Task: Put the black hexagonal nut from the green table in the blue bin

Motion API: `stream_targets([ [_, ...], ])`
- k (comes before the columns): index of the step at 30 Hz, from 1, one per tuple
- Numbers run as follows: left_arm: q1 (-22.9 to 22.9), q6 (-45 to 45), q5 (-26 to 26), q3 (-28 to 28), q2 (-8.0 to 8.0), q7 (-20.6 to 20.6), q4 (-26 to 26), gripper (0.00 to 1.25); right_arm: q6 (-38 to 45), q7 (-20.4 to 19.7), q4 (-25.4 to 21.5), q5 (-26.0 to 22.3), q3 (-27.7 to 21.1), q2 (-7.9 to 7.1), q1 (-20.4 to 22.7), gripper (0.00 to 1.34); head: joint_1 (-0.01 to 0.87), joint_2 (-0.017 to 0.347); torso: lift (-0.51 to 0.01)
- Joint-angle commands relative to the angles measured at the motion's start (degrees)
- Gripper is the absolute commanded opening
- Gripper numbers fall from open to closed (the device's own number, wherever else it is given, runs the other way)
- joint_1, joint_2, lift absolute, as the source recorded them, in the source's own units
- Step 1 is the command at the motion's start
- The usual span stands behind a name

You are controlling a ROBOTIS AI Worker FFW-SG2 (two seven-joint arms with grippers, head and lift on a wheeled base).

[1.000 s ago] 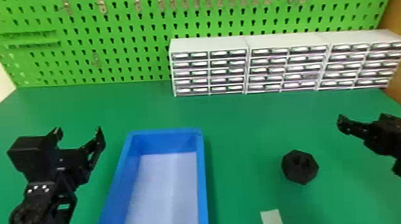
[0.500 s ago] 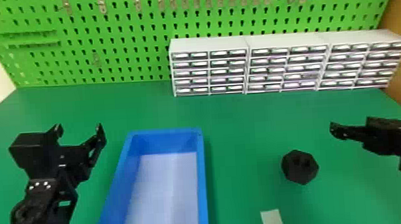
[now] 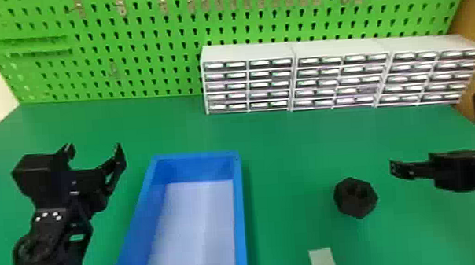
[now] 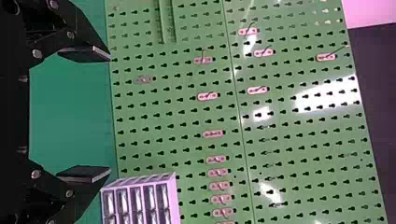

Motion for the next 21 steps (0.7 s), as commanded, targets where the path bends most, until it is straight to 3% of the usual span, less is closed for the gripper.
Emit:
stream_targets([
  [1,-0.1,0.0,-0.3,0.0,-0.08,0.0,0.0,0.85,2.3,5.6,0.1,8.5,1.1,-0.18,-0.8,1.20,0.657,0.057,-0.095],
  [8,-0.3,0.0,-0.7,-0.4,0.01,0.0,0.0,0.85,3.1,12.9,0.8,16.3,2.1,0.00,-1.6,1.19,0.657,0.057,-0.095],
  [21,-0.5,0.0,-0.7,-0.4,0.01,0.0,0.0,0.85,3.1,16.6,1.7,20.0,2.3,0.26,-2.1,1.19,0.657,0.057,-0.095],
])
